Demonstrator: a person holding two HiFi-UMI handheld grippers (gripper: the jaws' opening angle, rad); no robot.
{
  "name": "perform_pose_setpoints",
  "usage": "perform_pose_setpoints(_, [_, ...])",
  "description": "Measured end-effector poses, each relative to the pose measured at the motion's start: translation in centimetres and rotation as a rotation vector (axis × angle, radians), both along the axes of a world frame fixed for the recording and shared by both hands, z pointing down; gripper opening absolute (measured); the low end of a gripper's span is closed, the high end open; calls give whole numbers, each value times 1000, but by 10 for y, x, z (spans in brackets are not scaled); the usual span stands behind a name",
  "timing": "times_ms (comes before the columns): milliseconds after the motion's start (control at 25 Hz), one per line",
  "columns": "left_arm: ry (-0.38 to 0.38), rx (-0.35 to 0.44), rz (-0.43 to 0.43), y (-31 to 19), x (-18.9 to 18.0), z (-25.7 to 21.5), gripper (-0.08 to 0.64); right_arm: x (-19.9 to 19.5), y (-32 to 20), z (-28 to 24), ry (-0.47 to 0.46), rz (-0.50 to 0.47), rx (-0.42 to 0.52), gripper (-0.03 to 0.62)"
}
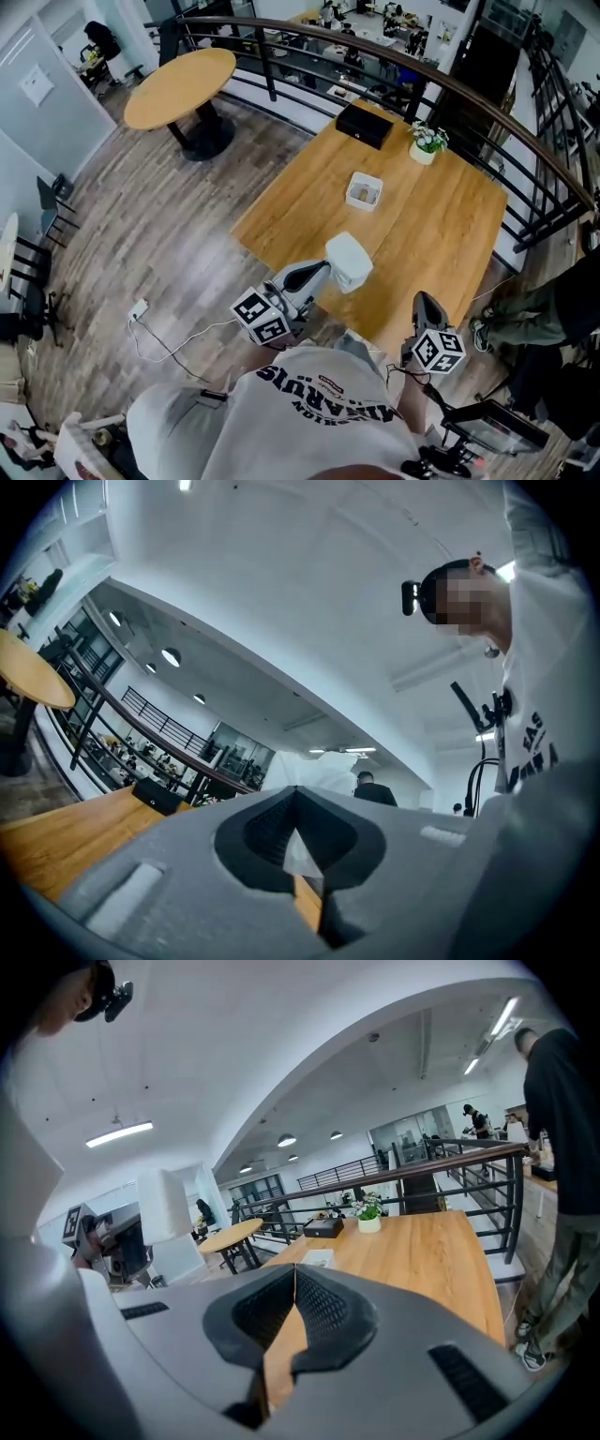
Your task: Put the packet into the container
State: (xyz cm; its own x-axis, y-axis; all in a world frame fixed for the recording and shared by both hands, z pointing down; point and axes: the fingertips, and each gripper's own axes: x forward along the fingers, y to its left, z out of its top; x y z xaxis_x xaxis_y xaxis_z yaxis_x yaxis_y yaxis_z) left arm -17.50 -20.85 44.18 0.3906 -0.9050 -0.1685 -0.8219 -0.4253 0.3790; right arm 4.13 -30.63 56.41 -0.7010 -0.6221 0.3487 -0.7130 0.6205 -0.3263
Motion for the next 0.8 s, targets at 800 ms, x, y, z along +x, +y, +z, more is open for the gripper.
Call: perform_pose_setpoints(800, [-61,-35,91,-123,86,4,3,99,-89,21,-41,105,-22,11])
